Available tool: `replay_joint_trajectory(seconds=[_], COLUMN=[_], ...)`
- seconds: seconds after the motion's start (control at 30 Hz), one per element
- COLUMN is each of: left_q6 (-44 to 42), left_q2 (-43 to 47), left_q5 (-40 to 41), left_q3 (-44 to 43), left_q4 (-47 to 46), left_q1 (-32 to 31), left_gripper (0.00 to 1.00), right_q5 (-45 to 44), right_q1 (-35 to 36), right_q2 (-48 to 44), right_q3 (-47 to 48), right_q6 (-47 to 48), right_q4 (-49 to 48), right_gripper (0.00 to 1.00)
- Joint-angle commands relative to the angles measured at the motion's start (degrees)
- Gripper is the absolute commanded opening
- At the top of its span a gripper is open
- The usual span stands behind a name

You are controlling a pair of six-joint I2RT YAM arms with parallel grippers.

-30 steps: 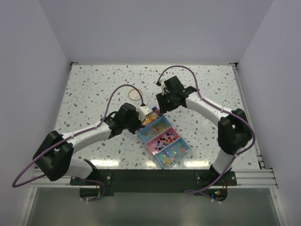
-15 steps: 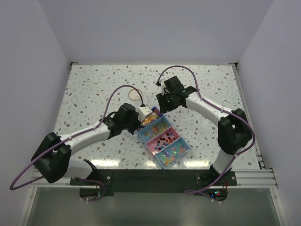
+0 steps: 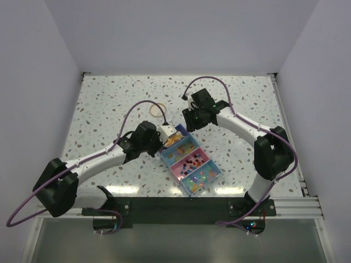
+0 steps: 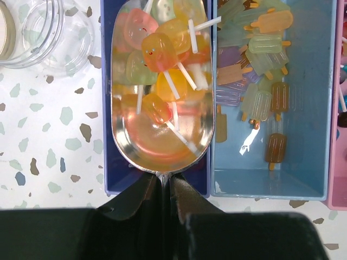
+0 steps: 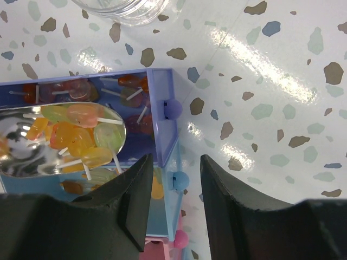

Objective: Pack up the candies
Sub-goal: Scoop the fake candies from the storage box.

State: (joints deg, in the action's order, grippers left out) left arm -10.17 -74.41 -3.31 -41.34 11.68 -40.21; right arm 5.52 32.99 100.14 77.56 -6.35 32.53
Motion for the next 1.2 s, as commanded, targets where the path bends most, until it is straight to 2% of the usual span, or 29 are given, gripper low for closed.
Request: replay_joint_trajectory(seconds=[0.0, 0.4, 0.67, 0.9, 1.17], left_q6=[-0.9, 1.0, 1.4, 0.6, -3.4], left_q2=[2.1, 6.6, 8.0, 8.3, 5.1], left_q5=[0.1, -3.2, -5.8, -8.2, -6.9], left_q3=[1.3, 4.9, 4.1, 1.0, -4.4], left_q4=[-0.9, -6.8, -7.0, -4.1, 0.3], left_q1=[-0.2, 1.3, 3.5, 7.3, 12.3], left_gripper=[0.00, 0.00, 0.00, 0.00, 0.00], right_q5=[-0.1, -0.1, -0.5, -0.9, -2.8], right_q1=[-0.1, -0.2, -0.4, -0.6, -0.6], right_q2=[-1.4, -4.3, -8.8, -12.1, -16.9], right_q3=[2.0, 0.8, 0.7, 0.0, -1.5], right_q6=[1.1, 0.5, -0.1, 0.1, 1.4], right_q4=[-0.6, -1.4, -1.4, 0.0, 2.8], right_gripper=[0.43, 0.44, 0.50, 0.53, 0.54])
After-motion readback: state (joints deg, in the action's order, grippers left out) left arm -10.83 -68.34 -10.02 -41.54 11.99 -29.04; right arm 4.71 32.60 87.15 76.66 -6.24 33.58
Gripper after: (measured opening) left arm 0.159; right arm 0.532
